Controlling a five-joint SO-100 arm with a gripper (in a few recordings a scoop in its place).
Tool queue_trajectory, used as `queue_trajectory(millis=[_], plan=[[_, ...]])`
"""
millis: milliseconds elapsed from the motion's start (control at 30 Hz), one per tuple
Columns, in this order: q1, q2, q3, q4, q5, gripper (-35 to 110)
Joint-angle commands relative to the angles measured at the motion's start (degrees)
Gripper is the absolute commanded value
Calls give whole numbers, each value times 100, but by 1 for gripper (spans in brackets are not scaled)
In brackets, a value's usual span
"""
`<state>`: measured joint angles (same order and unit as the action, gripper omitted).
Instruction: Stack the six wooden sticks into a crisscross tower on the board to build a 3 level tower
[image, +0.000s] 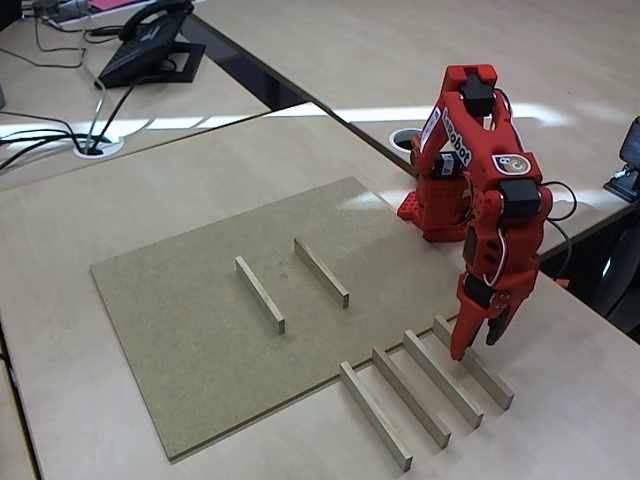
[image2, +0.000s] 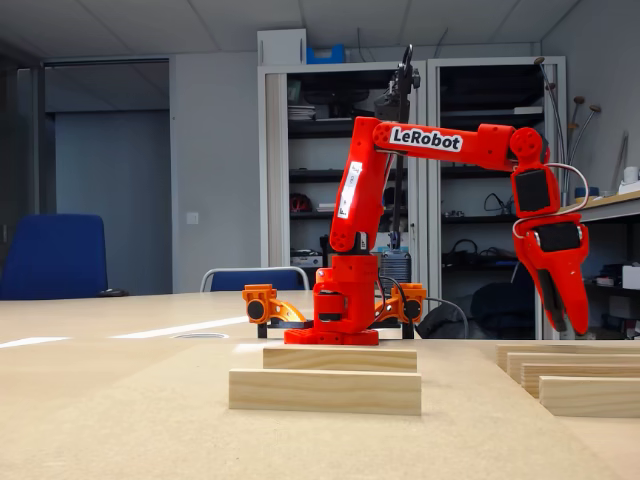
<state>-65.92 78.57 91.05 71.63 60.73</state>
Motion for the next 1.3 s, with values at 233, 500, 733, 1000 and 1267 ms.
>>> queue_trajectory(millis=[233,500,733,1000,1267], plan=[[-123,44,352,-519,167,24],[-114,-18,562,-800,149,24],[-62,-35,729,-949,105,24],[88,-9,923,-1116,-62,19],[185,-9,1020,-1248,-132,0]])
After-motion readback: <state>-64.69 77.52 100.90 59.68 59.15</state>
